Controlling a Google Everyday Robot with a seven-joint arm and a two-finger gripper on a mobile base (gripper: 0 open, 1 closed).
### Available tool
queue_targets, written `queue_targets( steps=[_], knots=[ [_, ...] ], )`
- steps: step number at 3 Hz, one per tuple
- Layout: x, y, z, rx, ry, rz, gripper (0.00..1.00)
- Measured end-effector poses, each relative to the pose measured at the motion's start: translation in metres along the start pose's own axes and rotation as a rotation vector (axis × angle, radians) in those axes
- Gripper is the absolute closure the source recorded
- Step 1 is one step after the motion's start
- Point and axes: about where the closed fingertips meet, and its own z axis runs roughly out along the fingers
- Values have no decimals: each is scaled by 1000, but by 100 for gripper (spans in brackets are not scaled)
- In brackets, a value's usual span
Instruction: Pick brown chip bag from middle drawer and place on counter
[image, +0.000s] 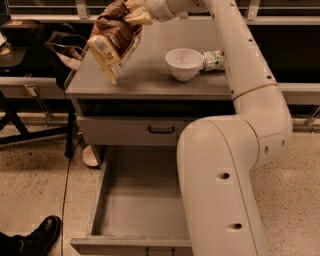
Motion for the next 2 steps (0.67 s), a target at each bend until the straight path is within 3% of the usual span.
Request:
queue_targets(
  steps=[1, 2],
  knots=[
    [0, 0, 0, 0, 0, 0, 4],
    [0, 0, 0, 0, 0, 0, 0]
  ],
)
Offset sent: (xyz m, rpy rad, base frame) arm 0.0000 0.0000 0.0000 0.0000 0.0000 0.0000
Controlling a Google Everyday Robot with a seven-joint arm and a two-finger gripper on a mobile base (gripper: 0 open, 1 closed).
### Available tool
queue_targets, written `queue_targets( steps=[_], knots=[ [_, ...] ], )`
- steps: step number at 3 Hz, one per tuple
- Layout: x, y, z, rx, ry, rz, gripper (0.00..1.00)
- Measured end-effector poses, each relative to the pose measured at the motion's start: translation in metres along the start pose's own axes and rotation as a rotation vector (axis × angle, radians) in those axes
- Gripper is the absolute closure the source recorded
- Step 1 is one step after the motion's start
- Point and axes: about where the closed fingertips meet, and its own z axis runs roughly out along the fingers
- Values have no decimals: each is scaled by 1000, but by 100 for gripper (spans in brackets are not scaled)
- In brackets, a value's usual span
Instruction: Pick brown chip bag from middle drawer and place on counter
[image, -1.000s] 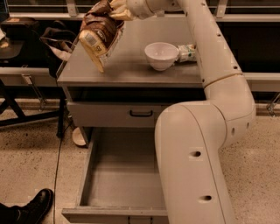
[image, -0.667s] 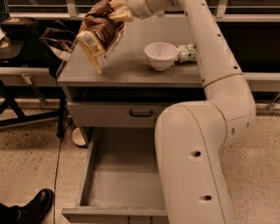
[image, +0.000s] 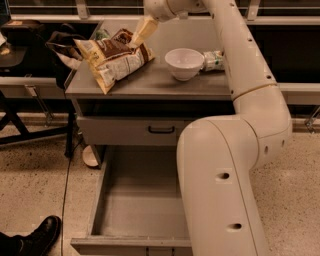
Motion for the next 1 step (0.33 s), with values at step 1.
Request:
queue_targets(
  steps=[1],
  knots=[
    [0, 0, 0, 0, 0, 0, 0]
  ],
)
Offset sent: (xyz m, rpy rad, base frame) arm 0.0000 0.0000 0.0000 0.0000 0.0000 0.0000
